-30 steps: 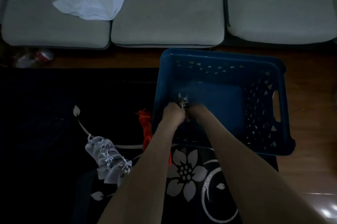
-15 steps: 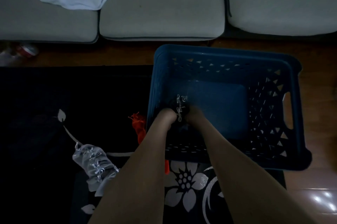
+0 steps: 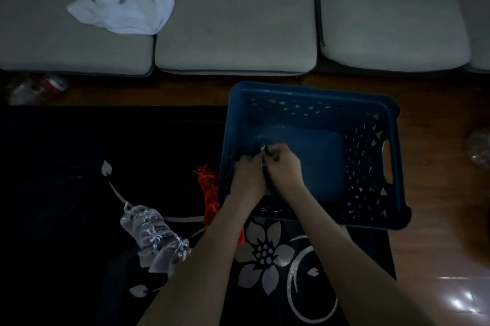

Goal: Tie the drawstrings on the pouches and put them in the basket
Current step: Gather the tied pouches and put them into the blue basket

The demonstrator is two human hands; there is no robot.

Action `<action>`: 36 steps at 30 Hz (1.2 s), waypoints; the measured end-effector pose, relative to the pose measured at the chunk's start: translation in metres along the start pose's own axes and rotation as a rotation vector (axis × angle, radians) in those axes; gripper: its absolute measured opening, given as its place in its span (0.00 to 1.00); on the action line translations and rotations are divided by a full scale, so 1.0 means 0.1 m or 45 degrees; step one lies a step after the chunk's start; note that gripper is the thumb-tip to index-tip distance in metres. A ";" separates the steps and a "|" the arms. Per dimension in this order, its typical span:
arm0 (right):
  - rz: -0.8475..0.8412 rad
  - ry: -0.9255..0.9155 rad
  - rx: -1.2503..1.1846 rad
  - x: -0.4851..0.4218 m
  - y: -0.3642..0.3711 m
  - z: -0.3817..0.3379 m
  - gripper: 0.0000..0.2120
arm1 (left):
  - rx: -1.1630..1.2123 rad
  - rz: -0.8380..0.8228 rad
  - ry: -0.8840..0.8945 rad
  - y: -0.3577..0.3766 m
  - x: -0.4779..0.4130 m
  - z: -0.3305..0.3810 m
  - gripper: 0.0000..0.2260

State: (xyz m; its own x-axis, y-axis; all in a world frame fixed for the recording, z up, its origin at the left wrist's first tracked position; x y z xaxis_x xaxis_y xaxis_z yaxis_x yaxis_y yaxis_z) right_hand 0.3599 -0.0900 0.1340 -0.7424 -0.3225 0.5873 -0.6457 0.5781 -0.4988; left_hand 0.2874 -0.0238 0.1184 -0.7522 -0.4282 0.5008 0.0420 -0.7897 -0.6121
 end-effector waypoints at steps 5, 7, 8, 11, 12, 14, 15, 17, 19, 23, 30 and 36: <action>-0.007 -0.137 -0.320 0.84 0.17 -0.38 0.05 | -0.020 0.531 0.366 -0.43 0.57 -0.01 0.05; 0.001 -0.225 -0.423 1.10 0.27 -0.53 0.04 | 0.101 0.754 0.420 -0.63 0.89 -0.06 0.05; -0.008 -0.274 -0.462 1.22 0.32 -0.58 0.04 | 0.166 0.842 0.408 -0.69 1.03 -0.13 0.06; -0.083 -0.357 -0.541 1.49 0.51 -0.58 0.02 | 0.316 0.949 0.285 -0.79 1.30 -0.46 0.09; -0.138 -0.372 -0.514 1.58 0.63 -0.54 0.02 | 0.387 0.925 0.205 -0.80 1.35 -0.65 0.11; -0.237 -0.391 -0.347 1.64 0.86 -0.32 0.04 | 0.543 0.754 -0.066 -0.74 1.32 -1.04 0.14; -0.265 -0.377 -0.207 1.62 0.97 -0.14 0.04 | 0.587 0.613 -0.237 -0.66 1.31 -1.26 0.14; -0.254 -0.248 0.073 1.52 1.16 0.22 0.04 | 0.564 0.377 -0.450 -0.48 1.35 -1.67 0.13; -0.146 -0.038 0.190 1.35 1.18 0.60 0.08 | 0.554 0.285 -0.473 -0.33 1.37 -1.88 0.12; -0.006 0.242 0.283 1.02 1.24 1.19 0.10 | 0.505 0.146 -0.440 0.00 1.30 -2.05 0.12; 0.039 0.197 0.286 0.67 1.44 1.48 0.15 | 0.590 0.072 -0.362 0.32 0.90 -1.87 0.19; -0.044 0.342 -0.219 0.70 1.35 1.66 0.07 | 0.421 0.020 -0.456 0.45 0.75 -1.93 0.06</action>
State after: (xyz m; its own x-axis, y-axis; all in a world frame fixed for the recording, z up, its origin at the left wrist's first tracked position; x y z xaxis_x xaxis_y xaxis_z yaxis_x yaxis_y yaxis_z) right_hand 0.1913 -0.1582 0.0017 -0.6322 -0.1479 0.7606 -0.6129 0.6960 -0.3741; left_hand 0.1061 -0.0066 0.0103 -0.4783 -0.5198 0.7078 0.3019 -0.8542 -0.4232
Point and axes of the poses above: each hand's wrist, its own x-axis away from the middle knuckle, its own y-axis out of the palm, z = x × y, the point moved 4 cm from there along -x, towards the middle knuckle, and after that the axes turned 6 degrees about y, right-handed, at the moved point
